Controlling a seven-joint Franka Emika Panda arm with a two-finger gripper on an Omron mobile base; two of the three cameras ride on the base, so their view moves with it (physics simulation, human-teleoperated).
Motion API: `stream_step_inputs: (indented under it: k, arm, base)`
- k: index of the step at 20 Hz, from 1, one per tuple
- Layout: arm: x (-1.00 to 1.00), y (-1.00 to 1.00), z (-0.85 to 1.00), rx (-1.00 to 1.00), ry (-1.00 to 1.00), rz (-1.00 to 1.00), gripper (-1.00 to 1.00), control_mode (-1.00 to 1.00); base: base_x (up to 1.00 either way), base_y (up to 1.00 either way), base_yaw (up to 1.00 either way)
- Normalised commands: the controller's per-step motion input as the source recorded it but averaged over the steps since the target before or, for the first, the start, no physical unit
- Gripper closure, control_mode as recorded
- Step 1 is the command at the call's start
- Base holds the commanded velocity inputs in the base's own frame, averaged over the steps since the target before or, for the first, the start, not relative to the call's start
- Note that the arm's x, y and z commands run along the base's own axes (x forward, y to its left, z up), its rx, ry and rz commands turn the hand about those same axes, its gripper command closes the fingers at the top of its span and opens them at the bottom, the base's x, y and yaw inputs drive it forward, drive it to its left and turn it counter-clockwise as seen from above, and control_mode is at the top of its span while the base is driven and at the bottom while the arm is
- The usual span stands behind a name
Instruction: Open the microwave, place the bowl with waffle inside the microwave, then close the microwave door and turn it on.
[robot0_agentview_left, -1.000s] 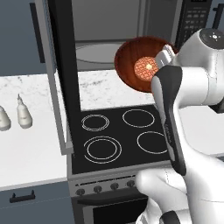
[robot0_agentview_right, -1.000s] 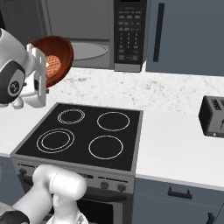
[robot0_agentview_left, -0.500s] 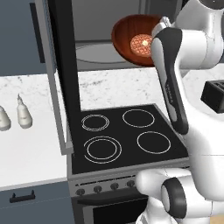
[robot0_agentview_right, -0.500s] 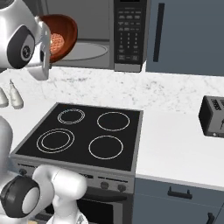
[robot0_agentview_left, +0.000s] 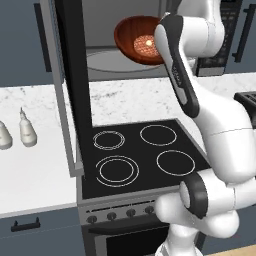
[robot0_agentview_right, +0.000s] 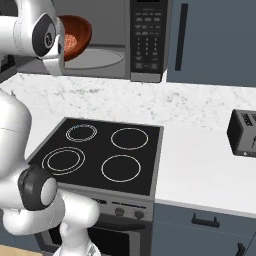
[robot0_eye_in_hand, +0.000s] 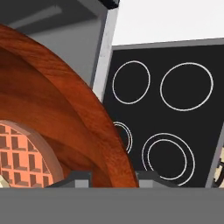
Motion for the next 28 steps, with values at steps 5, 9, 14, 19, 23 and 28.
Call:
stream_step_inputs:
  k: [5, 9, 14, 19, 23, 28]
  arm:
    - [0.79, 0.17, -0.47, 0.01, 0.03, 0.01, 1.0, -1.0]
    - [0.71, 0.13, -0.28, 0.05, 0.0, 0.0, 1.0, -1.0]
    - [0.76, 0.04, 0.0, 0.09, 0.0, 0.01, 1.0, -1.0]
    - [0.83, 0.14, -0.02, 0.02, 0.06, 0.0, 1.0, -1.0]
    - [0.84, 0.18, -0.06, 0.0, 0.15, 0.0, 1.0, -1.0]
    - [0.73, 0.21, -0.11, 0.0, 0.14, 0.0, 1.0, -1.0]
  base:
    - [0.0, 0.0, 0.0]
    - [0.0, 0.0, 0.0]
    - [0.0, 0.0, 0.0]
    - [0.0, 0.0, 0.0]
    - [0.0, 0.0, 0.0]
    - [0.0, 0.0, 0.0]
